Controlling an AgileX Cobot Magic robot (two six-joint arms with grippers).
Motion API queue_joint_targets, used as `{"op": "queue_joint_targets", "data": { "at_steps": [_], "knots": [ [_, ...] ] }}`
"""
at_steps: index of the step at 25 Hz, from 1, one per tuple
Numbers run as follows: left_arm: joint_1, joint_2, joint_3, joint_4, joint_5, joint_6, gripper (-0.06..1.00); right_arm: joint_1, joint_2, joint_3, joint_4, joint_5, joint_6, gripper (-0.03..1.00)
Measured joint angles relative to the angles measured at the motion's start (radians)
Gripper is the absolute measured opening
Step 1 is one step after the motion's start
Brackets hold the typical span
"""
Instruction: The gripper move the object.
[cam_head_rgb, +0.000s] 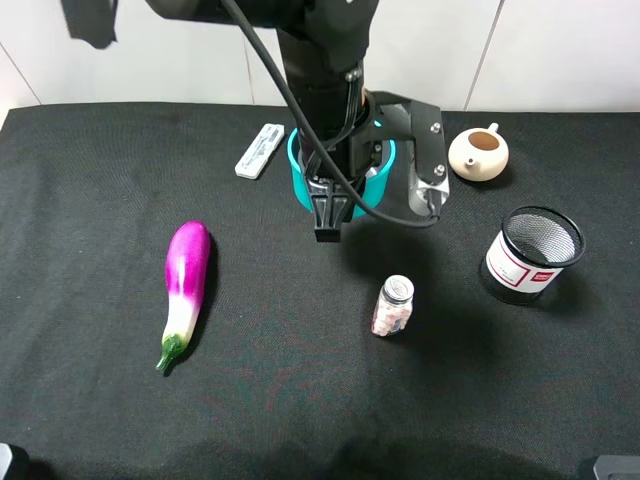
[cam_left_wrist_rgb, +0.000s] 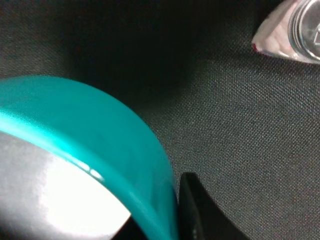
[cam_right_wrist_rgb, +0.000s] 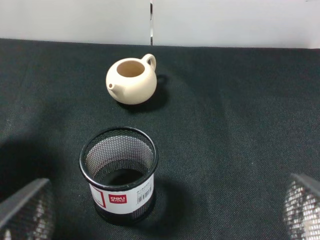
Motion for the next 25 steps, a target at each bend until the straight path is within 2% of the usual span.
{"op": "queue_joint_targets", "data": {
  "at_steps": [8, 25],
  "knots": [
    [-0.027, 0.054, 0.000, -0.025, -0.013, 0.043, 0.09, 0.000, 0.000, 0.000, 0.000, 0.000, 0.000, 0.69],
    [-0.058, 0.119, 0.036, -0.035, -0.047, 0.048, 0.09, 0.000, 0.000, 0.000, 0.000, 0.000, 0.000, 0.69]
  ]
}}
